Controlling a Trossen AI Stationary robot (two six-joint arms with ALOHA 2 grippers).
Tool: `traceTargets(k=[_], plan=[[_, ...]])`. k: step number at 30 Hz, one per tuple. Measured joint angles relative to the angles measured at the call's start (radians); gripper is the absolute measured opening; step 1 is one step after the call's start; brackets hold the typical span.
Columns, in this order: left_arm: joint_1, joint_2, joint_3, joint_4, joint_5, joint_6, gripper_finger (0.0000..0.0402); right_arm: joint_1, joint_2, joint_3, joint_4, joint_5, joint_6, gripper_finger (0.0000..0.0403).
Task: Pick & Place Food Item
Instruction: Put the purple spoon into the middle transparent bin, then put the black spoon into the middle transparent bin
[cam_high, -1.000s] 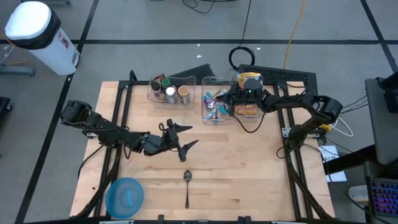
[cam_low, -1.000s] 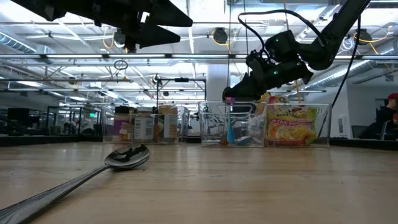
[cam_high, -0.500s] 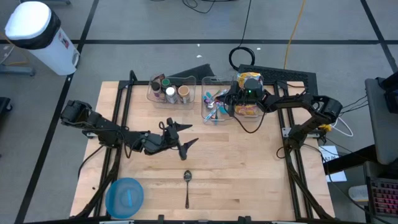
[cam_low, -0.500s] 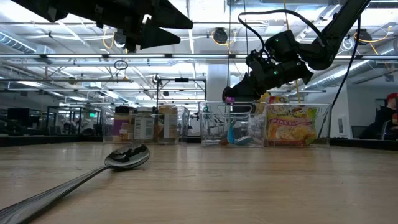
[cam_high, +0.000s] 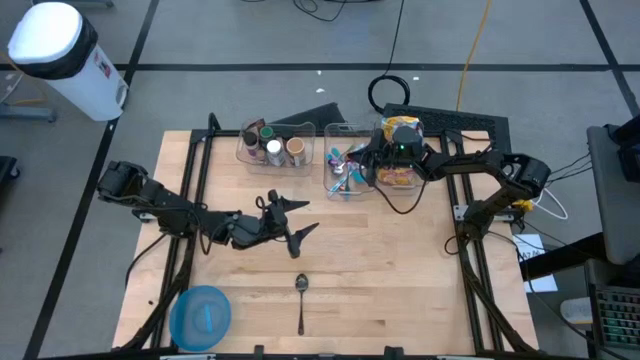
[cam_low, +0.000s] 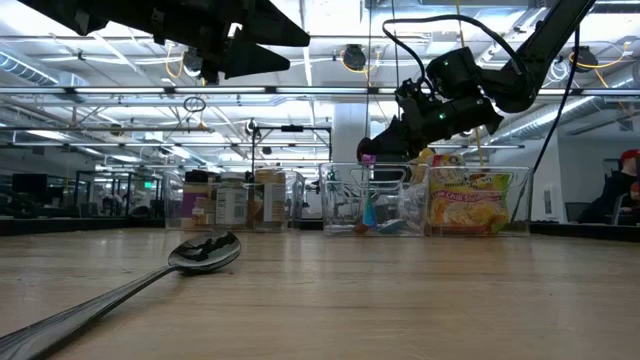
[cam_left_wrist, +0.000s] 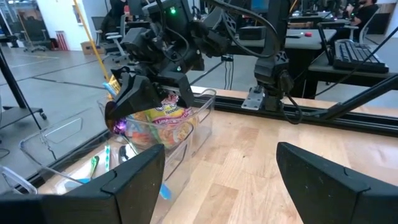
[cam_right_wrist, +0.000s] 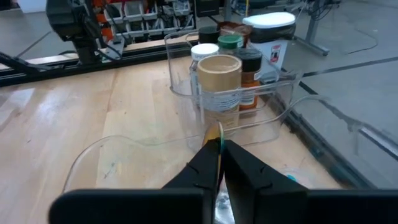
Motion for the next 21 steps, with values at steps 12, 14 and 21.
traceTargets(k=[12,14,21], plan=[[0.0,0.0,0.0,-0.001,-0.001,0.001,0.0312,0.0,0.0,0.0,0.017,0.079,0.024,0.0172],[0.0,0.0,0.0,-0.001,-0.001,0.001,0.0313,0.0,-0.004,0.0,0.017,0.079,0.033,0.0197],[0.0,0.0,0.0,-0.001,-0.001,0.002,0.0312,0.038,-0.124,0.0,0.002,0.076,0.03,0.0261]])
